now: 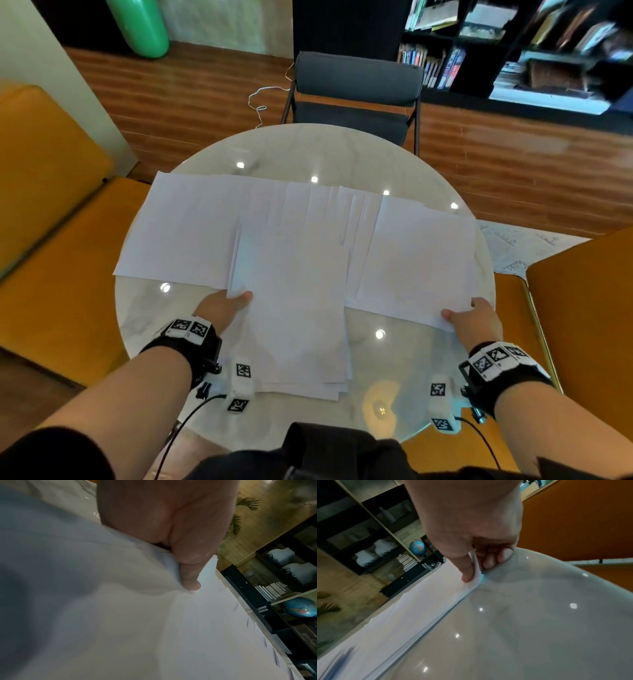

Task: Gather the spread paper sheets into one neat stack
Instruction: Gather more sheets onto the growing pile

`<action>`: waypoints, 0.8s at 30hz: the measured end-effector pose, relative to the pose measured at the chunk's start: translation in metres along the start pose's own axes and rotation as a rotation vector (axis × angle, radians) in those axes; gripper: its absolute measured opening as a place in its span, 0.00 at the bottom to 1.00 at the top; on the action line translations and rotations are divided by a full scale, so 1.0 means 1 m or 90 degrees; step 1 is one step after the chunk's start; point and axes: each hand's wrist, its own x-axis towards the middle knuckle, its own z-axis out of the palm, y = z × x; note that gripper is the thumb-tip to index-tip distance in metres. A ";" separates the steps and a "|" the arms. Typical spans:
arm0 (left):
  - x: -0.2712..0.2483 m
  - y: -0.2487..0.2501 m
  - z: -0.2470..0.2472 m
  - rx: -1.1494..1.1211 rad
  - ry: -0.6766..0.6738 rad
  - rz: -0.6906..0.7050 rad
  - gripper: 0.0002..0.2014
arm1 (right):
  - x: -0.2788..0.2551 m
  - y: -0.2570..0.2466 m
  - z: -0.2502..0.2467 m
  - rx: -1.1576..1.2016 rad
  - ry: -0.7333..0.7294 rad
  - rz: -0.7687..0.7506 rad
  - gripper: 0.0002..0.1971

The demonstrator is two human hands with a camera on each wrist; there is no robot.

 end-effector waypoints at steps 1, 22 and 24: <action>0.000 0.000 -0.001 0.003 -0.002 -0.001 0.35 | -0.002 -0.001 0.000 -0.020 -0.008 -0.003 0.26; 0.008 0.005 -0.017 -0.027 -0.105 -0.022 0.33 | -0.060 -0.046 -0.008 0.410 0.059 0.048 0.20; 0.009 0.006 -0.018 -0.017 -0.117 -0.022 0.35 | -0.070 -0.048 -0.003 0.482 -0.015 0.010 0.20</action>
